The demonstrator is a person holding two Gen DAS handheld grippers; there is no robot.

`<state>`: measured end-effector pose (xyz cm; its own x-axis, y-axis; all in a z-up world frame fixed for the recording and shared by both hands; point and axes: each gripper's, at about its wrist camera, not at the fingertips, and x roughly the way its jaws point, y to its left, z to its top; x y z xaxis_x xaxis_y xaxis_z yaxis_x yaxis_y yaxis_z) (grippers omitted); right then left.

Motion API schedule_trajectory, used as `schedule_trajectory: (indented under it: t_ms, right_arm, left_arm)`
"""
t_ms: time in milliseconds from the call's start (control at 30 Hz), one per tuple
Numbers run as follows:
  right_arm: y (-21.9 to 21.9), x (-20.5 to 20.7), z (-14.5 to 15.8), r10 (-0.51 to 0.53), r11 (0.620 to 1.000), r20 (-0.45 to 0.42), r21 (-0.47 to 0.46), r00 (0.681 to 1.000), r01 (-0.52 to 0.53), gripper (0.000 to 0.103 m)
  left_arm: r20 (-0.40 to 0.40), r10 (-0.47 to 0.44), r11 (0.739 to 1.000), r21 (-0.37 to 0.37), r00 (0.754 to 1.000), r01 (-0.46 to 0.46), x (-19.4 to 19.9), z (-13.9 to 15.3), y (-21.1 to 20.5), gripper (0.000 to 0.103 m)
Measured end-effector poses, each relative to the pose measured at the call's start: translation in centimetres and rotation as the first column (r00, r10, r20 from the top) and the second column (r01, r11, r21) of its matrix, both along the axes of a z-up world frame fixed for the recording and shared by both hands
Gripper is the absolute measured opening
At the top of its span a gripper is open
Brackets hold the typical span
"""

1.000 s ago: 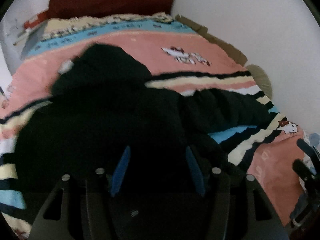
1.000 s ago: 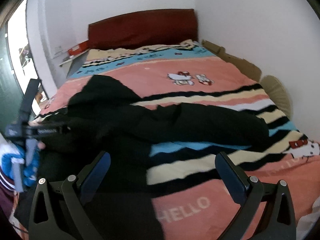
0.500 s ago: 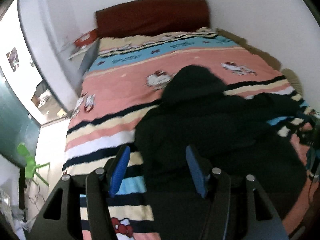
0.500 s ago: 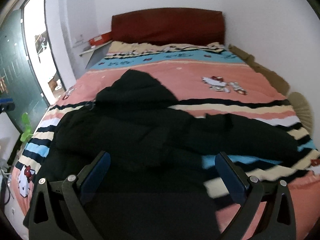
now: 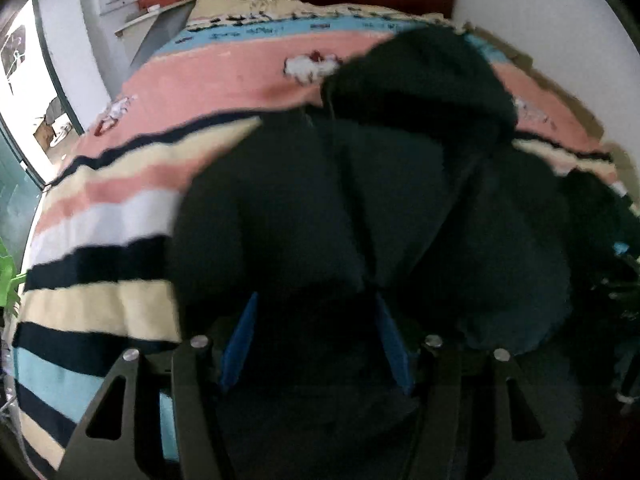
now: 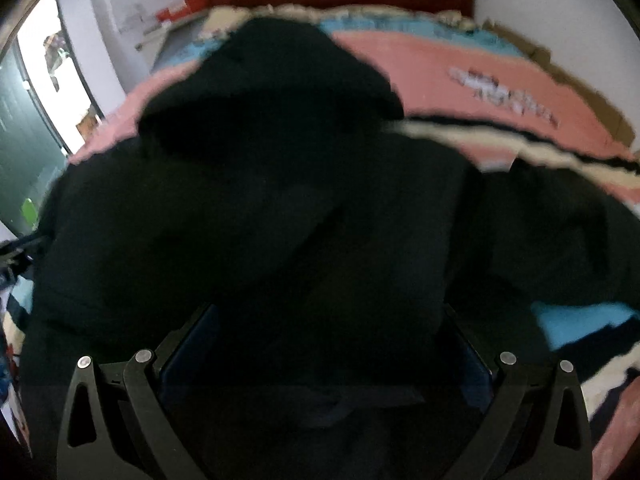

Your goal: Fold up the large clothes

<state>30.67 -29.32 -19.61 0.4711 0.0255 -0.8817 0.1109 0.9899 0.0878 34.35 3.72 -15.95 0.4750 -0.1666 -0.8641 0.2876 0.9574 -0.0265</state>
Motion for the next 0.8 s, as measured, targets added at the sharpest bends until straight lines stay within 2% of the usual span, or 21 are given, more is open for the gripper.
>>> schedule_trajectory:
  t_ms: [67,167,367,467,600,700,800]
  right_arm:
    - [-0.8,-0.2,0.1,-0.013,0.999,0.004,0.042,1.0,0.013,0.102]
    - [-2.3,-1.3,1.6,-0.031,0.996,0.042,0.086,0.999,0.028,0.102]
    - [-10.1,-5.9,6.5,-0.159,0.981,0.15,0.139,0.976,0.138,0.102]
    - [-16.6,-8.8,8.4,-0.269,0.96,0.19,0.131,0.944,0.247,0.102]
    - [-27.5,-12.8,9.2,-0.457,0.889,0.214,0.121,0.863,0.441,0.102]
    - [-33.7,-14.6,8.4,-0.547,0.837,0.206,0.13,0.811,0.532,0.102]
    - [-40.0,-16.1,6.1,-0.641,0.766,0.155,0.187,0.751,0.615,0.102]
  left_arm:
    - [0.011,0.013,1.0,0.011,1.0,-0.014,-0.3,0.1,-0.4,0.057]
    - [0.023,0.039,0.999,-0.011,0.999,-0.039,-1.2,1.8,-0.2,0.057]
    - [0.074,0.064,0.995,-0.079,0.995,-0.058,-5.1,6.8,0.9,0.057]
    - [0.091,0.094,0.989,-0.124,0.991,-0.082,-7.2,9.0,1.7,0.057]
    - [0.09,0.126,0.985,-0.126,0.988,-0.114,-8.9,10.5,2.4,0.057]
    - [0.079,0.16,0.979,-0.141,0.984,-0.148,-10.0,11.0,2.9,0.057]
    - [0.074,0.186,0.974,-0.144,0.98,-0.174,-10.8,11.0,3.0,0.057]
